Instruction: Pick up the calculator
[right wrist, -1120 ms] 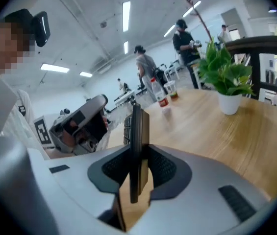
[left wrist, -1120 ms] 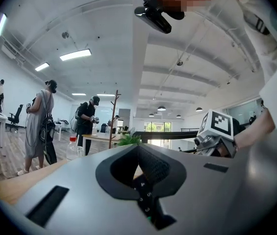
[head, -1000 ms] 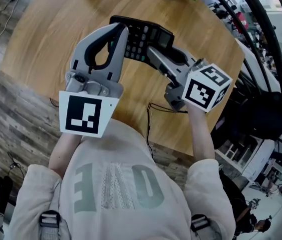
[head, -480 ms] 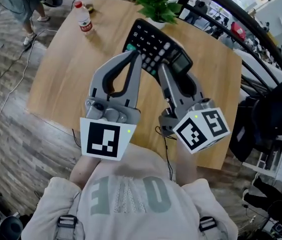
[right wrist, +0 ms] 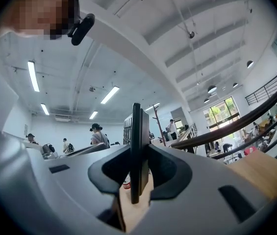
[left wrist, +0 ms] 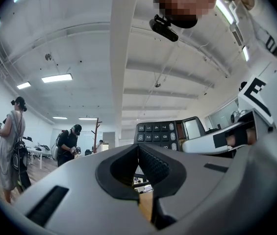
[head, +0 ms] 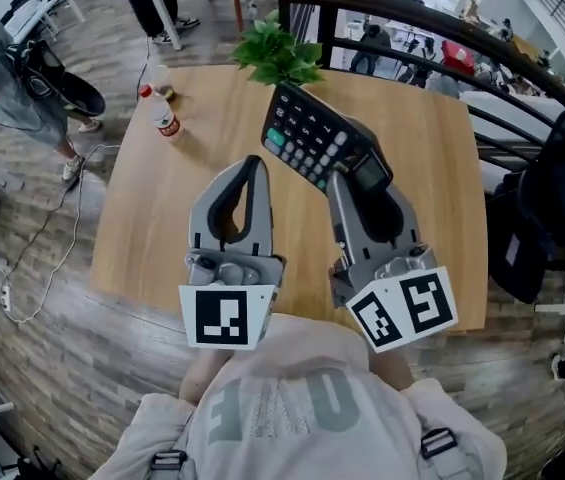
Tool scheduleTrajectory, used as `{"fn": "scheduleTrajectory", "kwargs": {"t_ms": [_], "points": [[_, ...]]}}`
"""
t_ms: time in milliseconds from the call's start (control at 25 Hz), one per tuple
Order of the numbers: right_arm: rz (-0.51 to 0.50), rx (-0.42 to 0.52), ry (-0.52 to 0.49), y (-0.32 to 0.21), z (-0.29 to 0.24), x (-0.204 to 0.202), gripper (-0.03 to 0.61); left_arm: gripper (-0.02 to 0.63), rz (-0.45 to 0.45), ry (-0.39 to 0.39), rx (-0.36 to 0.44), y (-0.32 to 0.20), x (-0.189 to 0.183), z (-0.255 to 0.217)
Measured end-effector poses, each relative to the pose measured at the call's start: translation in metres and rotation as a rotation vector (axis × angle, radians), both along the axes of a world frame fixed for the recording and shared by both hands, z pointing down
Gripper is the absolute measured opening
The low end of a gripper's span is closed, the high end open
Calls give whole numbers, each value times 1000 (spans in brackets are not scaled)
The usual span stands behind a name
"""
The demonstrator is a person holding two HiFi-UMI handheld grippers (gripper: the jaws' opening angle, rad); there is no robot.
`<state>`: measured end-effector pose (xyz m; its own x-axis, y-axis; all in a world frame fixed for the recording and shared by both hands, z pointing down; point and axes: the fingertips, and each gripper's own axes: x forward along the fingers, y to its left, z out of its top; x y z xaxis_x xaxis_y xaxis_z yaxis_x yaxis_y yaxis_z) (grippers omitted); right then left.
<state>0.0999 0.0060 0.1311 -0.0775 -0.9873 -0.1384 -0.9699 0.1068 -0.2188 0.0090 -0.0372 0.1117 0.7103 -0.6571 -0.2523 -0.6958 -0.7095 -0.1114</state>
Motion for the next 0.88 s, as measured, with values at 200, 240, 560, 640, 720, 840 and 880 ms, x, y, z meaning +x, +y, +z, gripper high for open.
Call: {"fn": "scheduleTrajectory", "kwargs": {"t_ms": [200, 240, 560, 640, 720, 840, 880], "points": [[45, 21, 53, 16, -7, 4, 101, 9, 2, 21, 22, 3, 5, -5], [54, 24, 60, 17, -8, 5, 101, 9, 5, 27, 27, 2, 5, -6], [96, 20, 88, 23, -8, 10, 103, 9, 9, 30, 24, 6, 2, -7], [106, 18, 97, 24, -7, 13, 103, 9, 2, 33, 30, 6, 2, -9], [119, 15, 108, 25, -7, 16, 103, 9, -2, 39, 40, 7, 2, -12], [128, 12, 109, 27, -5, 17, 103, 9, 7, 51, 53, 10, 1, -16], [131, 11, 111, 28, -5, 17, 103, 9, 6, 48, 52, 10, 1, -15]]}}
